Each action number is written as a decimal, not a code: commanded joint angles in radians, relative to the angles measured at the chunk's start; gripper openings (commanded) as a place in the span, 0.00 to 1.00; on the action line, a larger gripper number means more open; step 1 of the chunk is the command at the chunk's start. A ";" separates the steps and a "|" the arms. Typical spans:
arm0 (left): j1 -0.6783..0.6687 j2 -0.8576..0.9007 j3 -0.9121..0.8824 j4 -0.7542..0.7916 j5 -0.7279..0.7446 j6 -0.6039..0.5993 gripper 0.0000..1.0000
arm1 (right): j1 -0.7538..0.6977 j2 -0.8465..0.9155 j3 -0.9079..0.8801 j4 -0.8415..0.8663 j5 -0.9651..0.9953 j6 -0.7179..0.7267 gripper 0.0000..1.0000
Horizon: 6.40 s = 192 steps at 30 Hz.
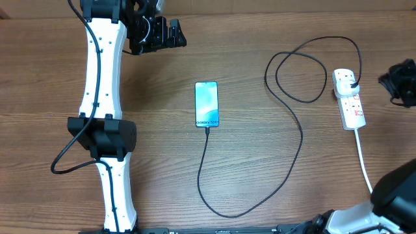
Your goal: Plug charger to phone and switch on socket
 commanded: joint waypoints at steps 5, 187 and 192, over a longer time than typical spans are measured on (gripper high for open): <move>-0.004 -0.024 0.020 -0.003 -0.013 0.011 0.99 | -0.043 0.088 0.021 0.050 -0.008 -0.004 0.04; -0.005 -0.024 0.020 -0.011 -0.012 0.011 1.00 | 0.156 0.350 0.038 0.095 -0.043 0.153 0.04; -0.005 -0.024 0.021 -0.011 -0.012 0.011 0.99 | 0.057 0.261 0.050 0.080 -0.054 0.150 0.04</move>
